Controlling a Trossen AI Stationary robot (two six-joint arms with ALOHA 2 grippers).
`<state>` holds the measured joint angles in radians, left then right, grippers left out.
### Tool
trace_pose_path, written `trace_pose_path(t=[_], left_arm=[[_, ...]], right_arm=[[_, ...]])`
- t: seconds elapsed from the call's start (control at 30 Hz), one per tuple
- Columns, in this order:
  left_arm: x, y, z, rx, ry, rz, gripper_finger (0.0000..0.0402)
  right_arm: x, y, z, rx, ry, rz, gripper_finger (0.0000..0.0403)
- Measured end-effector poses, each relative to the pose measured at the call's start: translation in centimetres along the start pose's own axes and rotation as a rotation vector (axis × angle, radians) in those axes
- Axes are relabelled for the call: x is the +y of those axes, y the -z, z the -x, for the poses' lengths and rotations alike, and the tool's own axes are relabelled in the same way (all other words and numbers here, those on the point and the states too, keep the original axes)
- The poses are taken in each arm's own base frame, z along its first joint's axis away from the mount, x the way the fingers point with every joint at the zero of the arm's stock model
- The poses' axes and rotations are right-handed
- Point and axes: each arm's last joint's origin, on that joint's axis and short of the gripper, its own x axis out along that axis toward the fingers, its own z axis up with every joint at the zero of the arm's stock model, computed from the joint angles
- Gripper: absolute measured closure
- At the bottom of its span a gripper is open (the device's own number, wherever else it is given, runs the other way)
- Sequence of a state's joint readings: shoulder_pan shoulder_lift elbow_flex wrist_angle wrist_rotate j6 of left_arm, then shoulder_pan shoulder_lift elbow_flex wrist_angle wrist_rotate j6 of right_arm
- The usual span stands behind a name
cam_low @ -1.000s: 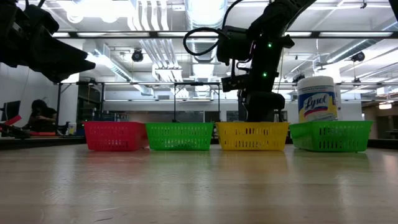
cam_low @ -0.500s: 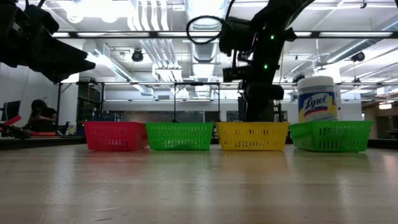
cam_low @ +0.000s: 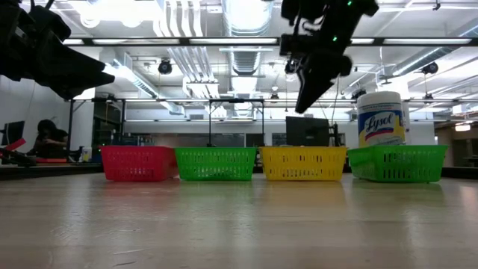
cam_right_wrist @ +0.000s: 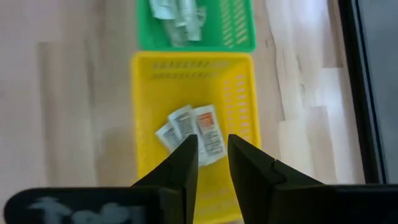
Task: Pick & Place First Aid Supplies
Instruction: Put the orange ointment pack into the yellow bin
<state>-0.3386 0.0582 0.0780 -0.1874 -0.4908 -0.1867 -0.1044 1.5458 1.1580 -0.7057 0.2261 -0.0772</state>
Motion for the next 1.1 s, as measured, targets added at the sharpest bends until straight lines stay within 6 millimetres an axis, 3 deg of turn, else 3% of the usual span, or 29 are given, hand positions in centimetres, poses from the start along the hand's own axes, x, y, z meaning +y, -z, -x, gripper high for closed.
trace_pose_path(t=[0.27, 0.53, 0.73, 1.1], left_arm=[[0.0, 0.0, 0.0, 0.000, 0.000, 0.000, 0.0213], [0.0, 0.0, 0.0, 0.001, 0.000, 0.000, 0.0213], [0.0, 0.0, 0.0, 0.001, 0.000, -0.001, 0.0213], [0.0, 0.0, 0.0, 0.001, 0.000, -0.001, 0.0213]], right_arm=[[3.0, 1.6, 3.9, 0.045, -0.183, 0.000, 0.0310], [6.6, 3.4, 6.4, 0.148, -0.330, 0.005, 0.0324], [8.9, 4.5, 7.4, 0.259, -0.418, -0.091, 0.0322], [11.6, 8.1, 7.4, 0.523, -0.325, -0.401, 0.0291]])
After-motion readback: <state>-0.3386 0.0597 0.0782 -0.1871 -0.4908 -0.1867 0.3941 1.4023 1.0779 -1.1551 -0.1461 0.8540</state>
